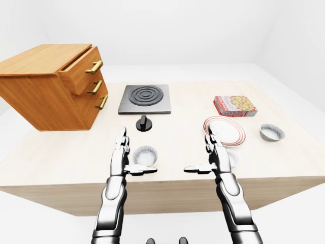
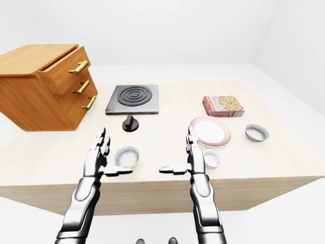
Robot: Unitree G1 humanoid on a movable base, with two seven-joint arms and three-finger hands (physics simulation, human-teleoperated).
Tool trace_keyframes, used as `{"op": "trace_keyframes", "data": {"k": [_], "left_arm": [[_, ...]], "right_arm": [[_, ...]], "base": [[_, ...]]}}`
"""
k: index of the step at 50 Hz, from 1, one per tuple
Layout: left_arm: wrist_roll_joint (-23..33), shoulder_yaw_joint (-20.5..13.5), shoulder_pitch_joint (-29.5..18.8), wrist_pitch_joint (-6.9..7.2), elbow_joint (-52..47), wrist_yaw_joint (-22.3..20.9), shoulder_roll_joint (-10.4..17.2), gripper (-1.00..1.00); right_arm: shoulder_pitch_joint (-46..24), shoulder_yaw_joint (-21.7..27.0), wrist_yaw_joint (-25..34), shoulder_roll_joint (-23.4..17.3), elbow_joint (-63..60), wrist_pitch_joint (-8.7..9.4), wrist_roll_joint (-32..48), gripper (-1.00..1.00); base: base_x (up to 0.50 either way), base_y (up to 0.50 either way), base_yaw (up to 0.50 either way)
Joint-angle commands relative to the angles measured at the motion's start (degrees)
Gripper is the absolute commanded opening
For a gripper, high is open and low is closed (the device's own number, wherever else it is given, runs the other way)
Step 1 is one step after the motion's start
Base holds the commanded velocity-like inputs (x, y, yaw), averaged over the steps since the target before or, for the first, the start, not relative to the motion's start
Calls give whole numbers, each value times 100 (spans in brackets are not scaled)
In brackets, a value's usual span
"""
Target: Pick the akita bowl next to the plate and place it on the plate.
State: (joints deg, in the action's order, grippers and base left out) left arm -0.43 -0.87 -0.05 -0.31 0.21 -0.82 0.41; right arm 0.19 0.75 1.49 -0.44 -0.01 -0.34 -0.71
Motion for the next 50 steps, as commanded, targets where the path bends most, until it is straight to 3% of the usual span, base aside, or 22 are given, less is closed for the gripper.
{"op": "trace_keyframes", "data": {"k": [1,11,18,23,33,34,43,45,50], "left_arm": [[-70,-140,-7,-101,54,-122,64,100],[-61,-129,8,-162,60,-107,59,100],[-60,-134,-15,-218,132,-101,63,100],[-64,-130,5,-161,54,-101,63,100],[-22,-120,14,-216,86,-97,63,100],[-16,-108,37,-158,6,-90,56,100],[10,-112,32,-238,84,-100,63,100],[34,-112,20,-315,171,-95,65,100],[45,-108,31,-309,146,-98,65,100]], "right_arm": [[23,124,249,-68,78,-137,-97,100],[-27,136,96,-75,250,-295,63,100],[-37,161,73,-70,193,-211,20,100],[-53,170,79,-70,224,-220,-27,100],[-16,163,110,-65,70,-58,-109,100],[-22,167,112,-66,88,-70,-114,100],[-11,162,134,-64,96,-101,-128,100],[-9,154,132,-63,114,-121,-115,100],[-4,152,125,-63,65,-87,-111,100]], "base": [[0,0,0],[0,0,0],[0,0,0],[0,0,0],[0,0,0],[0,-19,0],[0,-25,0],[0,-26,0],[0,-26,0]]}}
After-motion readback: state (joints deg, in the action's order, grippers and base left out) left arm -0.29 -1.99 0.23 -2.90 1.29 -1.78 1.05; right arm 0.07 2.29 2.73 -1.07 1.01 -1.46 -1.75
